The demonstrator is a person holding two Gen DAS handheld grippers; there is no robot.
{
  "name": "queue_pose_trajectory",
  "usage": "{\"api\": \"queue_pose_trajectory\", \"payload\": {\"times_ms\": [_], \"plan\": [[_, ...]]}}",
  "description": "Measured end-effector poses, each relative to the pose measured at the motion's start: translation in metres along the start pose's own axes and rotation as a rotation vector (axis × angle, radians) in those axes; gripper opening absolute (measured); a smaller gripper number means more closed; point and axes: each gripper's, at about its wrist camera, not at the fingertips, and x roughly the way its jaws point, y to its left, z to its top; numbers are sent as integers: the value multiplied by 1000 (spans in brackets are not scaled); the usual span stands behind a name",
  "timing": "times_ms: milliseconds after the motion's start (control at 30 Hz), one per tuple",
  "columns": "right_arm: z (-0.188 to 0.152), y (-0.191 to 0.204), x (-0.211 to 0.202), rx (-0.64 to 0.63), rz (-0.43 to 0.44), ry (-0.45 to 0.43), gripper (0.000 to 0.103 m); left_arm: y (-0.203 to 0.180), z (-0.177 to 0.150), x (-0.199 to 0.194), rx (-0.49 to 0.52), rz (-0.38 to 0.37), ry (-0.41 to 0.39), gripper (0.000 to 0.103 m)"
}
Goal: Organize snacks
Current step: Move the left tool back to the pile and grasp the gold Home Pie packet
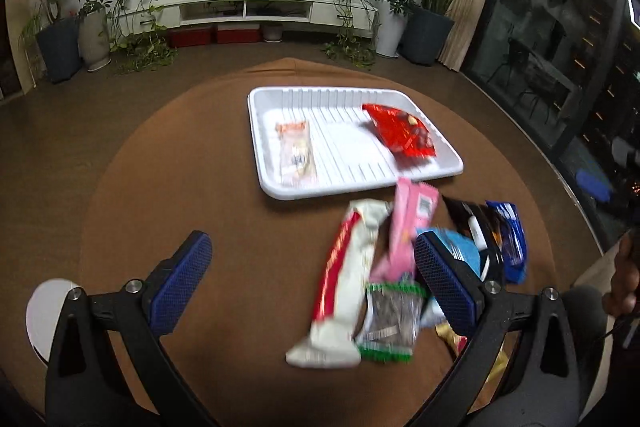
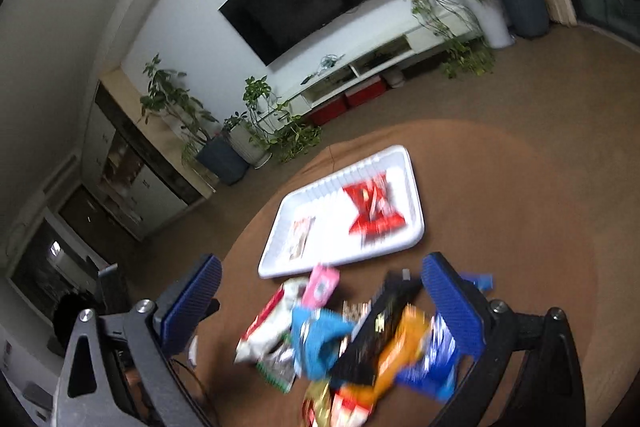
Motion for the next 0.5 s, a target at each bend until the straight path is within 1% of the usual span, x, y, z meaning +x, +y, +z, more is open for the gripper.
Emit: {"api": "queue_pose_trajectory", "payload": {"times_ms": [100, 200, 333, 433, 500], "plan": [[-28, -12, -9, 59, -14, 19, 102, 0, -23, -11, -20, -33, 11, 103], [-52, -21, -9, 100, -19, 73, 102, -5, -48, -19, -21, -56, 34, 103], [-78, -22, -13, 99, -35, 104, 102, -11, -79, -25, -33, -70, 57, 103], [-88, -20, -10, 103, -32, 127, 102, -21, -98, -28, -47, -133, 66, 103], [-96, -13, -7, 68, -61, 139, 101, -37, -109, -27, -25, -150, 87, 103]]}}
